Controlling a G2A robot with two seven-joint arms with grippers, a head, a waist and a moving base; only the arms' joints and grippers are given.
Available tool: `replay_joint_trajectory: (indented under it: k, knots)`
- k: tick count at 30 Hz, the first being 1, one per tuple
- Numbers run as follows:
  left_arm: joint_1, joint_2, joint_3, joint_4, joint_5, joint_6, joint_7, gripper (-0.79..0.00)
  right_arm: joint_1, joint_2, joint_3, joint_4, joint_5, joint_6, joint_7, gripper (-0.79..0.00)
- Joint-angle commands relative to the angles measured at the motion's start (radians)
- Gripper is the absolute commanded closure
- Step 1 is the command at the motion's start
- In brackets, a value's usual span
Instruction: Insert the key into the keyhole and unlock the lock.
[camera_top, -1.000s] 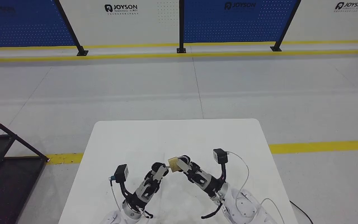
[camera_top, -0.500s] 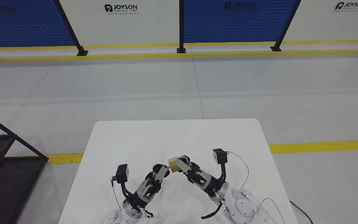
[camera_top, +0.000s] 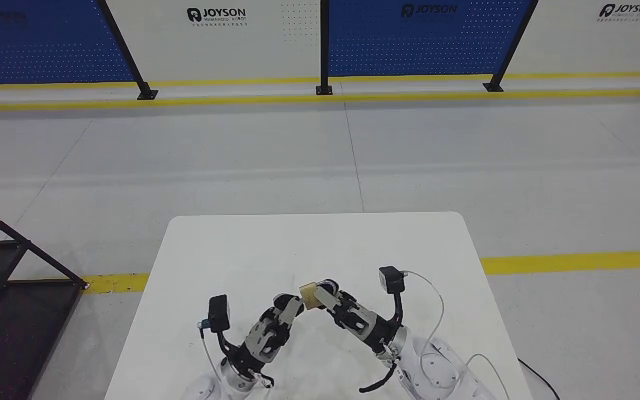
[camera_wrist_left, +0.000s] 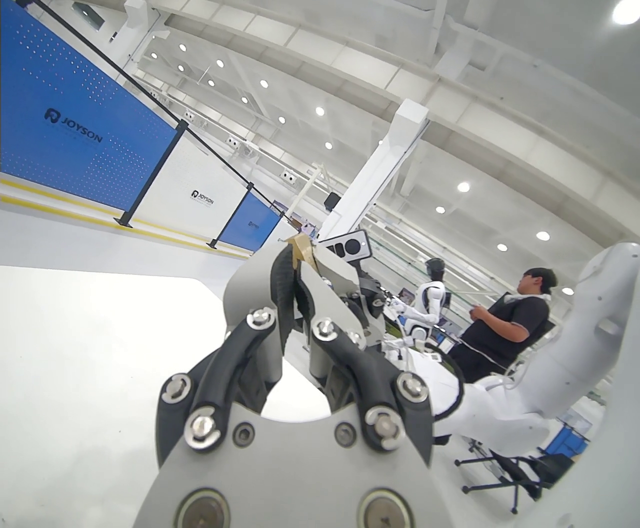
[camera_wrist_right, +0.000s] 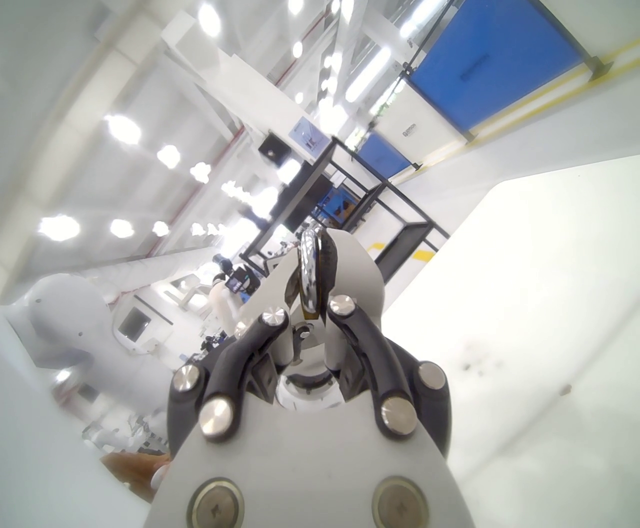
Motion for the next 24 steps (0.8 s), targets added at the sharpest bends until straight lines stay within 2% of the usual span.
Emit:
replay_joint_trajectory:
  k: [1, 10, 18, 24]
  knots:
    - [-0.001, -0.001, 0.002, 0.001, 0.047, 0.015, 0.03, 0.0, 0.0, 0.0, 0.0, 0.0, 0.0, 0.0, 0.001, 0.0]
    - [-0.008, -0.006, 0.013, 0.004, 0.288, 0.105, 0.212, 0.0, 0.001, 0.002, -0.001, -0.001, 0.002, 0.003, 0.003, 0.0]
    - [-0.024, -0.005, 0.028, 0.036, 0.552, 0.253, 0.414, 0.0, 0.002, 0.003, -0.001, 0.0, 0.006, 0.003, -0.001, 0.0]
    - [-0.042, -0.003, 0.044, 0.072, 0.654, 0.339, 0.502, 0.0, 0.002, 0.004, 0.0, 0.0, 0.008, 0.003, -0.002, 0.0]
